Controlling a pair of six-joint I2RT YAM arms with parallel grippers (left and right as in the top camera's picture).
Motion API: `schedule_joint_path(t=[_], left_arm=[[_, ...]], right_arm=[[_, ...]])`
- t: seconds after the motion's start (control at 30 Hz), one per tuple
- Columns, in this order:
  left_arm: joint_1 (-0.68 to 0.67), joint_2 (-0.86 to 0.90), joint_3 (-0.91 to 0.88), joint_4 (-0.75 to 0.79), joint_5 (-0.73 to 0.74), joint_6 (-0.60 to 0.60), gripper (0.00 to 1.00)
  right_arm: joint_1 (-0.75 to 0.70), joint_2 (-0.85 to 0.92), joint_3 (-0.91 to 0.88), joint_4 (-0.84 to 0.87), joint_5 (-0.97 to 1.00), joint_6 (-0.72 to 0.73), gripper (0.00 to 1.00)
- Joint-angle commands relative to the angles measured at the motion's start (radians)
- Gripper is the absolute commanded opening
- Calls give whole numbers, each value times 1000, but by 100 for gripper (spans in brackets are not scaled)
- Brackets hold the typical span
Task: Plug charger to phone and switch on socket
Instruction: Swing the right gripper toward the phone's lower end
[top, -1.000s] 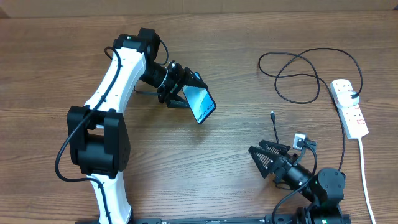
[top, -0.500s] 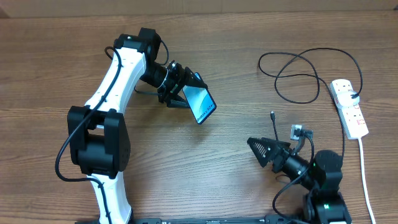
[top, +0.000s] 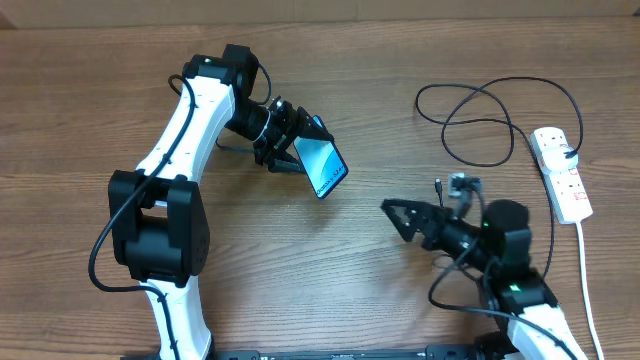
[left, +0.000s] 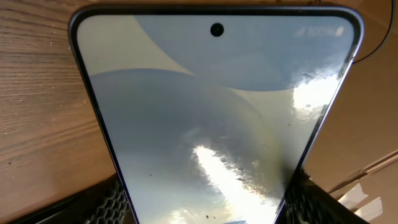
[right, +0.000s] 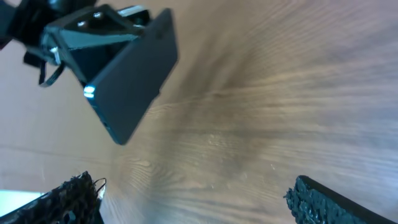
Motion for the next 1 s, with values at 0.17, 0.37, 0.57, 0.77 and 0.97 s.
schedule_joint_path(t=[0.17,0.37,0.57,0.77,0.97], left_arm=[[-12,8,34,8,28,5,40],[-29,8,34,39,27,-23,40],[-55,8,34,79,21,-55,40],[-84,8,34,106,21,-85,40],[-113,8,34,127,22,-115,40]], right_arm=[[209,139,36,240,257,-8,100],[327,192,36,340,417,9,100],[357,219,36,422,518,68,100],[360,279,36,554,543,72,96],[360,363,39,610,542,72,90]])
